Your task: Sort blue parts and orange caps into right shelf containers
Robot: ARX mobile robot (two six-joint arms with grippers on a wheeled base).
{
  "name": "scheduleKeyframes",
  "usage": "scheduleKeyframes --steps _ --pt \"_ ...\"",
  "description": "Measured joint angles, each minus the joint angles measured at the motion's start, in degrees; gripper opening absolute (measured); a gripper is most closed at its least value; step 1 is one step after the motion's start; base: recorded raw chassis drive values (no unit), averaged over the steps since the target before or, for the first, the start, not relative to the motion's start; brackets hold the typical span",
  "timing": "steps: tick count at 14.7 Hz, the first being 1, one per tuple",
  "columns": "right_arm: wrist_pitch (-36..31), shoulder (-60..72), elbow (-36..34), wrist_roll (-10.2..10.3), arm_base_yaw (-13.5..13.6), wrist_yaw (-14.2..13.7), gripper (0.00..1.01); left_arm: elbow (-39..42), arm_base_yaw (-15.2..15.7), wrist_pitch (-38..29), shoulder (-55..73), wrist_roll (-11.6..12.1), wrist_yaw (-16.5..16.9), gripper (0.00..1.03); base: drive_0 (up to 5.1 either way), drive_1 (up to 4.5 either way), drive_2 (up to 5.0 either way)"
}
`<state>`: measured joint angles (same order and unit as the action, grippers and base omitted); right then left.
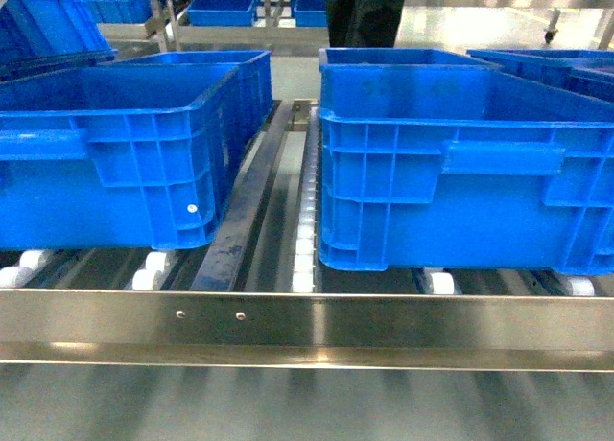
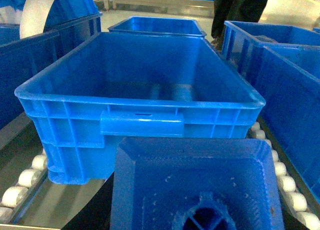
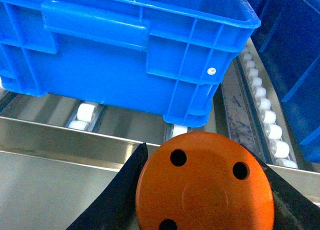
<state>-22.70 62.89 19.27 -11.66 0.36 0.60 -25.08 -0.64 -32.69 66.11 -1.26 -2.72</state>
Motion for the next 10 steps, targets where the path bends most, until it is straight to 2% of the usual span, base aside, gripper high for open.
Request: scheduleKeyframes --steps 10 --pt "0.0 0.0 0.0 0.0 0.0 0.0 0.43 0.0 0.0 0.0 0.0 0.0 0.0 0.44 0.0 0.0 0.0"
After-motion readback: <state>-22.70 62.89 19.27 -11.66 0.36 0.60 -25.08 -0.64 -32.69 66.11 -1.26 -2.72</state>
